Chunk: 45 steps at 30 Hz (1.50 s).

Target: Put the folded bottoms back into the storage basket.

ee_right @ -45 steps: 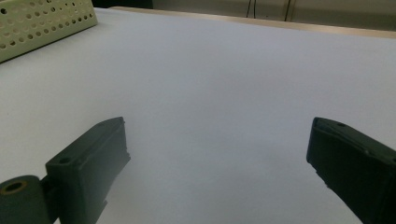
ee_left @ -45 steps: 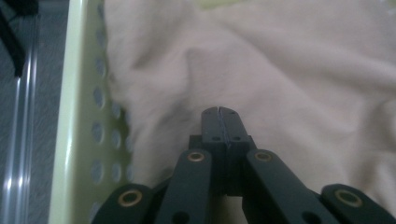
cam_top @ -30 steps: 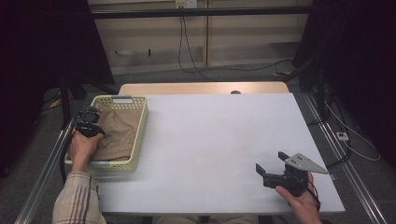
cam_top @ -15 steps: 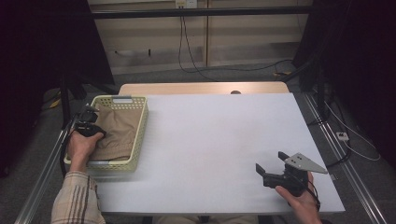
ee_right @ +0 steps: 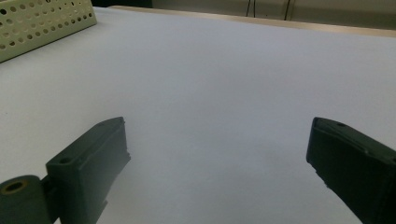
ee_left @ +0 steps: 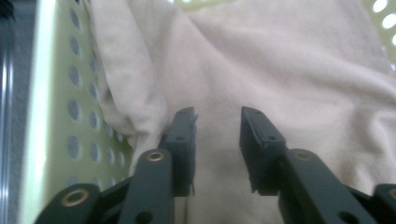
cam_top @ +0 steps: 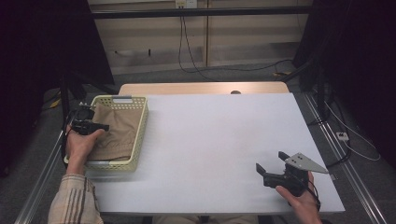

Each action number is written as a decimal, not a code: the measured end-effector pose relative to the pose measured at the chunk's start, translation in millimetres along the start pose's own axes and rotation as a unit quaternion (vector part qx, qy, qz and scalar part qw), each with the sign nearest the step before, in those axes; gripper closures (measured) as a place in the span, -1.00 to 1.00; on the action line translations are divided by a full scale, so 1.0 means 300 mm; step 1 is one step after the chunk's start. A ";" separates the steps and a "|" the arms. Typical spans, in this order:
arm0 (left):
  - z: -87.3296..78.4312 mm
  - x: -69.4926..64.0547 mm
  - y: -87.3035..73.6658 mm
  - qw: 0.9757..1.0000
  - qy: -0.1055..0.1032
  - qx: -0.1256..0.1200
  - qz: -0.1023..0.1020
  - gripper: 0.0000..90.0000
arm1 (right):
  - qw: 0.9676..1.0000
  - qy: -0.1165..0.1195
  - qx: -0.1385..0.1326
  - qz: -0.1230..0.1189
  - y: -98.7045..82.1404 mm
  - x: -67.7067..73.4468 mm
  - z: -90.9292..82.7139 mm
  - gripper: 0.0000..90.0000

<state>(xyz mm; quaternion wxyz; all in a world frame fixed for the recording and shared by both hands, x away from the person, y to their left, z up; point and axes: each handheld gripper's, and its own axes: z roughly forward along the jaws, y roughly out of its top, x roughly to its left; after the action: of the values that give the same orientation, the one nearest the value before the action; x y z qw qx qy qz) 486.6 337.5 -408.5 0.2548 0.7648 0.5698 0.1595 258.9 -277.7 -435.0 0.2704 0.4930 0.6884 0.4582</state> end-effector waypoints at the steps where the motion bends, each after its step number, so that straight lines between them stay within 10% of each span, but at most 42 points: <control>1: -0.008 0.000 0.001 1.000 0.002 -0.012 0.001 0.35 | 1.000 0.000 0.000 0.000 0.000 0.001 0.000 -0.89; 13: -0.138 -0.012 -0.005 0.992 -0.002 -0.126 -0.031 -0.55 | 1.000 -0.001 0.000 0.002 0.000 -0.002 0.002 -0.88; 21: -0.188 -0.039 -0.018 0.986 -0.019 -0.167 -0.006 -0.89 | 1.000 0.002 -0.001 0.007 -0.002 -0.008 0.000 -0.89; 34: -0.218 -0.023 -0.064 0.978 -0.043 -0.205 -0.002 -0.90 | 1.000 0.005 -0.005 0.012 -0.001 -0.018 0.001 -0.89; 39: -0.241 -0.019 -0.080 0.970 -0.039 -0.240 -0.008 -0.89 | 1.000 0.004 -0.006 0.013 -0.003 -0.018 -0.006 -0.89; 45: -0.257 -0.009 -0.091 0.970 -0.039 -0.242 0.001 -0.89 | 1.000 -0.002 -0.005 0.012 0.000 -0.018 -0.009 -0.89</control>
<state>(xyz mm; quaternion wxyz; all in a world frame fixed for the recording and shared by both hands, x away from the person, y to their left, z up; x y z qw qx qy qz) 422.9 357.2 -360.8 0.4542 0.6868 0.5031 0.2627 258.8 -283.8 -434.4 0.2692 0.5009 0.6792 0.4640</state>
